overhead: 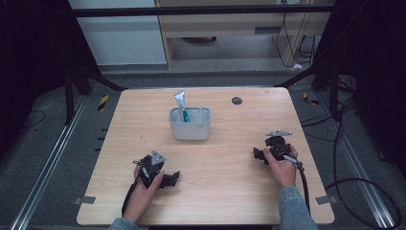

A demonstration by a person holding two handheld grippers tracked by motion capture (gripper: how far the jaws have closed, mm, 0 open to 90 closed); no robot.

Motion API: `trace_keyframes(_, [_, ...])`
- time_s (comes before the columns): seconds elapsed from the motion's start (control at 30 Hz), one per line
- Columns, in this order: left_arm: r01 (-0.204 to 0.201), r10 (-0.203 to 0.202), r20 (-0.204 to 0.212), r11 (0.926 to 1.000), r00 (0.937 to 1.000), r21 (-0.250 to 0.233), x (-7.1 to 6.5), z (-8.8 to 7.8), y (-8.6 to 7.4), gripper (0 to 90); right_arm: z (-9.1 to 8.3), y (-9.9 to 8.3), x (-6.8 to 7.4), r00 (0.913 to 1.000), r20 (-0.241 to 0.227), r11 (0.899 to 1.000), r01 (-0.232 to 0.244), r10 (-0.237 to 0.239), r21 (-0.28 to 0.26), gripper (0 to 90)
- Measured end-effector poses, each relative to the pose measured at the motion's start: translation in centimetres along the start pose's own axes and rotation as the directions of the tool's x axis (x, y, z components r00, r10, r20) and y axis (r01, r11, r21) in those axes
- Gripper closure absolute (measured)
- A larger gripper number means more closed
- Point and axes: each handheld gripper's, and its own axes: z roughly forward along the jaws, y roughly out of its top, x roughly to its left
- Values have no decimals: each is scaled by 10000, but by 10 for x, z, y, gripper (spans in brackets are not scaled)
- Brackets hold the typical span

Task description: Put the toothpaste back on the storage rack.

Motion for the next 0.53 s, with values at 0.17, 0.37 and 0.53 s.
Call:
trace_keyframes(0.17, [5, -5, -7, 10000, 10000, -6, 0, 0, 0, 0, 6, -2, -1, 9995, 46, 9993, 311, -310, -224, 147])
trace_keyframes(0.37, [4, -4, -9, 10000, 10000, -6, 0, 0, 0, 0, 12, -7, -6, 9997, -196, 9983, 119, -130, -566, 7])
trace_keyframes(0.53, [0, 0, -7, 10000, 10000, -7, 0, 0, 0, 0, 9, -11, -7, 9998, 131, 9986, -156, 163, -504, 3])
